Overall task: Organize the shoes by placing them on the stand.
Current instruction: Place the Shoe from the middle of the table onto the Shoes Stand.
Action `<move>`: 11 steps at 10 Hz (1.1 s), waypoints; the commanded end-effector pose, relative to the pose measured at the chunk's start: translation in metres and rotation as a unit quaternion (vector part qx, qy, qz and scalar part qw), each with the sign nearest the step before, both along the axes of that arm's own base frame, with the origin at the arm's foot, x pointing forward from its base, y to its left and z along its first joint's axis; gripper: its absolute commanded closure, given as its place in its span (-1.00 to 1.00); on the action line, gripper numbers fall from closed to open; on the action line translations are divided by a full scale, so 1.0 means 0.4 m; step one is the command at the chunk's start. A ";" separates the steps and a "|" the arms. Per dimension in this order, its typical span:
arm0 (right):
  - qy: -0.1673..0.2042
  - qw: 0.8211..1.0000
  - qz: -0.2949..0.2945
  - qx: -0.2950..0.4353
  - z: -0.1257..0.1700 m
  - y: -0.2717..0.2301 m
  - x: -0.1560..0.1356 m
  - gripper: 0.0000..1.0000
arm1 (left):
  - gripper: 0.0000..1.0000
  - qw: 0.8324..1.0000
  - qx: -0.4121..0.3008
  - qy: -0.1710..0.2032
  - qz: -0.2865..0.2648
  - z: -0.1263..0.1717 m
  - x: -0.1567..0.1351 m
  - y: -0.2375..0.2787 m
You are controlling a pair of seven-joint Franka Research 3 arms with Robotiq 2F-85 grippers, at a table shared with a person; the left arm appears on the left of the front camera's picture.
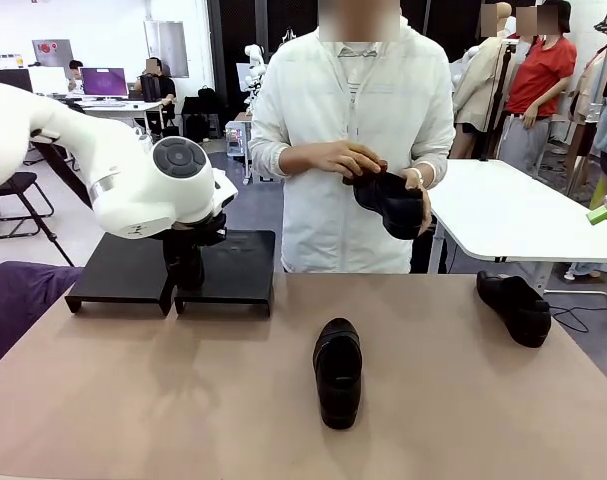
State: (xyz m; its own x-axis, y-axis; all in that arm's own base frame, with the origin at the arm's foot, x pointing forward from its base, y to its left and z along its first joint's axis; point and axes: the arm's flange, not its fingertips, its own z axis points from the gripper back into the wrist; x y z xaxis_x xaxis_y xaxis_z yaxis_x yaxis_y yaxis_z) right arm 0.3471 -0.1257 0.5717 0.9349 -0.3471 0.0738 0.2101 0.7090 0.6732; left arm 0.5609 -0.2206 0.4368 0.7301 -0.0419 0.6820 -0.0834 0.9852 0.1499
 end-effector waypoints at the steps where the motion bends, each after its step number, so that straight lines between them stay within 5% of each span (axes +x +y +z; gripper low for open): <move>1: -0.005 1.000 0.004 0.005 0.006 -0.002 0.001 -1.00 | 1.00 1.000 -0.006 -0.028 0.007 -0.004 0.018 -0.012; 5: -0.005 1.000 0.004 0.005 0.006 -0.002 0.001 -1.00 | 1.00 0.999 0.010 -0.037 0.001 -0.050 0.036 -0.029; 6: -0.005 1.000 0.004 0.005 0.006 -0.002 0.001 -1.00 | 0.69 0.999 0.007 -0.033 0.000 -0.054 0.037 -0.032; 7: -0.005 1.000 0.004 0.005 0.006 -0.002 0.001 -1.00 | -0.48 0.999 0.009 -0.031 -0.005 -0.056 0.037 -0.035; 8: -0.005 1.000 0.004 0.005 0.006 -0.002 0.001 -1.00 | -1.00 0.999 0.011 -0.034 -0.007 -0.057 0.035 -0.035; 11: -0.005 1.000 0.004 0.005 0.006 -0.002 0.001 -1.00 | -1.00 0.999 0.012 -0.043 -0.008 -0.054 0.022 -0.031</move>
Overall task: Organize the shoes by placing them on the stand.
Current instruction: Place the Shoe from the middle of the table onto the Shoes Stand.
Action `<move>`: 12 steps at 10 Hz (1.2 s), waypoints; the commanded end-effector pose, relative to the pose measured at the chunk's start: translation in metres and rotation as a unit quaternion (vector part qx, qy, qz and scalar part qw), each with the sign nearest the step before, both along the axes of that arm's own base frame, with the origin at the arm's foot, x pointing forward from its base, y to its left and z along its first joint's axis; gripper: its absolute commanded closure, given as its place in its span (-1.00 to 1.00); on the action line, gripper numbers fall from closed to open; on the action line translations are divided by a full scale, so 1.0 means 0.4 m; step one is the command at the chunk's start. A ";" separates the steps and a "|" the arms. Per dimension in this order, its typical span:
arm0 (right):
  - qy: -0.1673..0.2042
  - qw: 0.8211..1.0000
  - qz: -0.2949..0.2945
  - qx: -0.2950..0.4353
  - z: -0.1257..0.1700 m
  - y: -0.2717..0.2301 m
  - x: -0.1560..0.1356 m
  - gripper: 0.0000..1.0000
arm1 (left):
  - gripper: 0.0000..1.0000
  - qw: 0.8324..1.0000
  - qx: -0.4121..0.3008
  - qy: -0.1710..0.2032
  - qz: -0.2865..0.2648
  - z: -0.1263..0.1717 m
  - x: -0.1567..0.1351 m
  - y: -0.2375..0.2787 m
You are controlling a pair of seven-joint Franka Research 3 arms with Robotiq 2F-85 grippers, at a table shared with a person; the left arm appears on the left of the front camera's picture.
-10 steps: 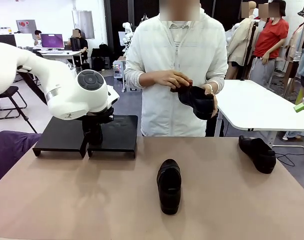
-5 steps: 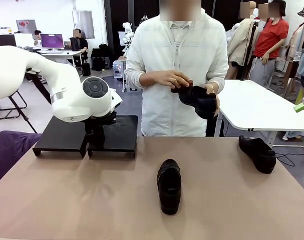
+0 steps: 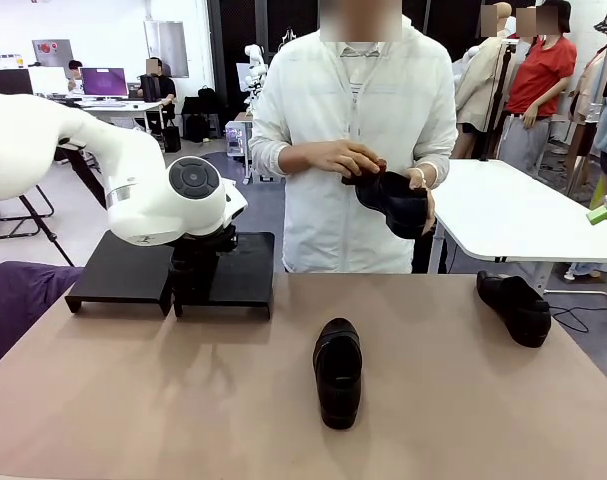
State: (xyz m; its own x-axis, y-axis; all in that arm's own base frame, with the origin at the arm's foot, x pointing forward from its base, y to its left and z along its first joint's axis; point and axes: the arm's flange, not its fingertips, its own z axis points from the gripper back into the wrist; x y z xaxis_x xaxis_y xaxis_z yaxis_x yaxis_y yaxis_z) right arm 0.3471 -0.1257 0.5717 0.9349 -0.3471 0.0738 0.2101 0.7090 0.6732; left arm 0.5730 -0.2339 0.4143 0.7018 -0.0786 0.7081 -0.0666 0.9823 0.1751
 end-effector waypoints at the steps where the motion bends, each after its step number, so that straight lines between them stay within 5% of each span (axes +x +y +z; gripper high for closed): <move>1: -0.005 1.000 0.004 0.005 0.006 -0.001 0.001 -1.00 | -1.00 1.000 -0.006 -0.029 0.005 0.015 -0.021 0.008; 4: -0.005 1.000 0.004 0.005 0.006 -0.001 0.001 -1.00 | -1.00 0.999 -0.028 -0.034 -0.018 0.106 -0.107 0.022; 5: -0.005 1.000 0.004 0.005 0.006 -0.001 0.001 -1.00 | -1.00 0.998 -0.056 -0.006 0.020 0.173 -0.160 0.044; 8: -0.005 1.000 0.004 0.005 0.006 -0.001 0.001 -1.00 | -1.00 0.995 -0.102 0.015 -0.016 0.366 -0.309 0.161; 9: -0.005 1.000 0.004 0.005 0.006 -0.001 0.001 -1.00 | -1.00 0.992 -0.098 0.050 -0.065 0.414 -0.350 0.209; 12: -0.005 1.000 0.004 0.005 0.006 -0.001 0.001 -1.00 | -1.00 0.960 -0.234 0.106 -0.111 0.468 -0.494 0.396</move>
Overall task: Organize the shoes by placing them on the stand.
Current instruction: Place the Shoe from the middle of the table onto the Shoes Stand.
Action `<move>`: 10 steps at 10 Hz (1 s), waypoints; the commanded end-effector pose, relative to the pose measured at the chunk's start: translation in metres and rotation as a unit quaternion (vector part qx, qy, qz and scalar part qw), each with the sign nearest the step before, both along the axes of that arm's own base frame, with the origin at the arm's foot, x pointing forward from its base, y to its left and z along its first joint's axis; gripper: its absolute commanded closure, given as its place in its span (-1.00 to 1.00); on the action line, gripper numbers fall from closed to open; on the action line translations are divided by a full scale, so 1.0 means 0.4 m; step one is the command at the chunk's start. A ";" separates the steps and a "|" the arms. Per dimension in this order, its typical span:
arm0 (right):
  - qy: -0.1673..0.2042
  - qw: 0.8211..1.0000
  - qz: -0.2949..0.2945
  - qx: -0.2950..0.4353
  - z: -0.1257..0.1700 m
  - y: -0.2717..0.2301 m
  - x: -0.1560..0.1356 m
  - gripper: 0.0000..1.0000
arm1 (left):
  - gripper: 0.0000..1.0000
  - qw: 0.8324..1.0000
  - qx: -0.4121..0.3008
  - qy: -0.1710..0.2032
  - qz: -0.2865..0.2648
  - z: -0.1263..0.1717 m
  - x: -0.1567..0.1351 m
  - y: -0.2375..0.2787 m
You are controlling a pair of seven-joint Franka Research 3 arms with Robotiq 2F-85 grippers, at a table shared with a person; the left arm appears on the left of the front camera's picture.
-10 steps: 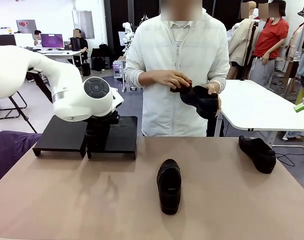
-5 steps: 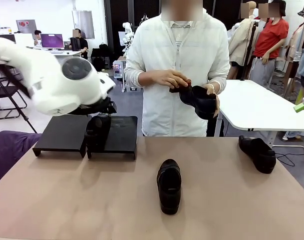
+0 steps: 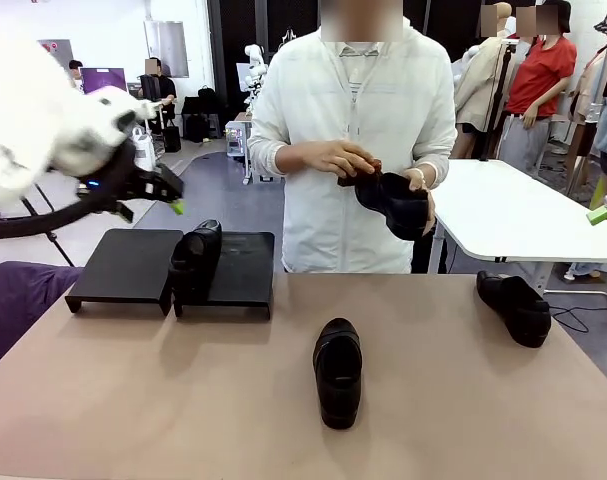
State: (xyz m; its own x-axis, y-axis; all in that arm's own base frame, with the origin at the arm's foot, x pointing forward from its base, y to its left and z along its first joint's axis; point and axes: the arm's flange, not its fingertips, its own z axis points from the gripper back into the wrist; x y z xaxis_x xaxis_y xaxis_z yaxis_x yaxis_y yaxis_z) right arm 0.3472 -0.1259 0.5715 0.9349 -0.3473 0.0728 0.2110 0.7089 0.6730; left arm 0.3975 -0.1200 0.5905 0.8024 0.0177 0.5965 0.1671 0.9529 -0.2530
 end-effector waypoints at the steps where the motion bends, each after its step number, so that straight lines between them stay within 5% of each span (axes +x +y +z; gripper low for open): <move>1: -0.006 1.000 0.004 0.005 0.007 -0.001 0.001 -1.00 | -1.00 0.998 -0.048 0.046 0.009 -0.005 -0.117 0.182; 4: -0.006 1.000 0.004 0.005 0.007 -0.001 0.001 -1.00 | -1.00 0.989 -0.101 0.101 0.034 -0.159 -0.227 0.359; 6: -0.006 1.000 0.004 0.005 0.007 -0.001 0.001 -1.00 | -1.00 0.989 -0.094 0.114 0.026 -0.263 -0.229 0.374; 7: -0.006 1.000 0.004 0.005 0.007 -0.001 0.001 -1.00 | -1.00 0.985 -0.105 0.112 0.076 -0.283 -0.200 0.388; 8: -0.006 1.000 0.004 0.005 0.007 -0.001 0.001 -1.00 | -1.00 0.988 -0.090 0.120 0.043 -0.177 -0.214 0.406; 10: -0.006 1.000 0.004 0.005 0.007 -0.001 0.001 -1.00 | -1.00 0.988 -0.090 0.120 0.043 -0.177 -0.214 0.406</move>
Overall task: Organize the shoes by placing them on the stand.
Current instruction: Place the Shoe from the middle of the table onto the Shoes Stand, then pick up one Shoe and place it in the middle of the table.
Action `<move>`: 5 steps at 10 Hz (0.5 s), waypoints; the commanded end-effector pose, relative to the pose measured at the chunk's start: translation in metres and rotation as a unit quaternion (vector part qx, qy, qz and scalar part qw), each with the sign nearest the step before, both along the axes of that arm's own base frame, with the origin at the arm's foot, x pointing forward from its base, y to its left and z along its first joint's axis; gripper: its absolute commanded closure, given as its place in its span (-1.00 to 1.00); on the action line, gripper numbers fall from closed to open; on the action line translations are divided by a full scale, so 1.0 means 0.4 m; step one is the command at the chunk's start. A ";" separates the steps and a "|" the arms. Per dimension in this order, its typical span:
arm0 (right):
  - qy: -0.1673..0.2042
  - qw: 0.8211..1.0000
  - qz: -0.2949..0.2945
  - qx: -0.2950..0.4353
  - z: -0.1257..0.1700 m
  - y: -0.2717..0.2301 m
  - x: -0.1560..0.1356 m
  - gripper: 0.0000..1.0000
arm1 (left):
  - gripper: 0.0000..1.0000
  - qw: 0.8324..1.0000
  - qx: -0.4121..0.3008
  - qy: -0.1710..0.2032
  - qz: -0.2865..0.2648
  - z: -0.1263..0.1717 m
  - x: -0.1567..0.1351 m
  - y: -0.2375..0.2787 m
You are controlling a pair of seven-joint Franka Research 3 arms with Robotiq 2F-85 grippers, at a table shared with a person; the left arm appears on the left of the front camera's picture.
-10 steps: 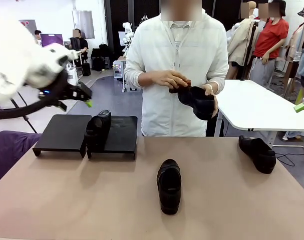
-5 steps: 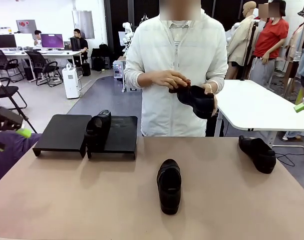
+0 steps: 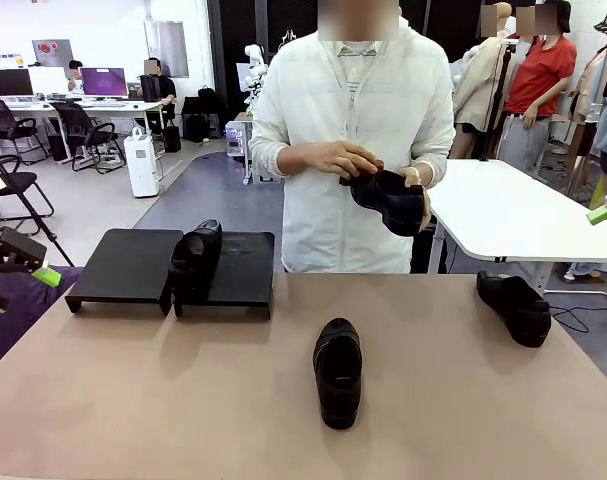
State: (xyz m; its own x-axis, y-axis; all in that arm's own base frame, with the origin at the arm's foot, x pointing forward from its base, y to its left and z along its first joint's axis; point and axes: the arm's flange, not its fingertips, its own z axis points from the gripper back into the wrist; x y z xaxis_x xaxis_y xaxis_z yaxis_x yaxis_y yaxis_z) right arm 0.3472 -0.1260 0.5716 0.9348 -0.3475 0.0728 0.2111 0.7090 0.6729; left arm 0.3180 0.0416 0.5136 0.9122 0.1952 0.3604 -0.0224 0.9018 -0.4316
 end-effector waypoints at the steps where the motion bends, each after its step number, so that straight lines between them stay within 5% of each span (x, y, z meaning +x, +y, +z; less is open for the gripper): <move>1: -0.006 1.000 0.005 0.005 0.006 -0.001 0.001 -1.00 | -1.00 1.000 -0.006 -0.007 -0.011 0.015 -0.016 0.002; 5: -0.006 1.000 0.005 0.005 0.006 -0.001 0.001 -1.00 | -1.00 1.000 -0.006 -0.007 -0.011 0.015 -0.016 0.002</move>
State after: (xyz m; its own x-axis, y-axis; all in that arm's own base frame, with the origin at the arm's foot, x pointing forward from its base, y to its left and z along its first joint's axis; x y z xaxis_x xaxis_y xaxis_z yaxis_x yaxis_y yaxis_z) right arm 0.3472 -0.1260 0.5716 0.9349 -0.3475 0.0728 0.2111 0.7090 0.6729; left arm 0.3119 0.0400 0.5199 0.9101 0.1885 0.3690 -0.0127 0.9029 -0.4297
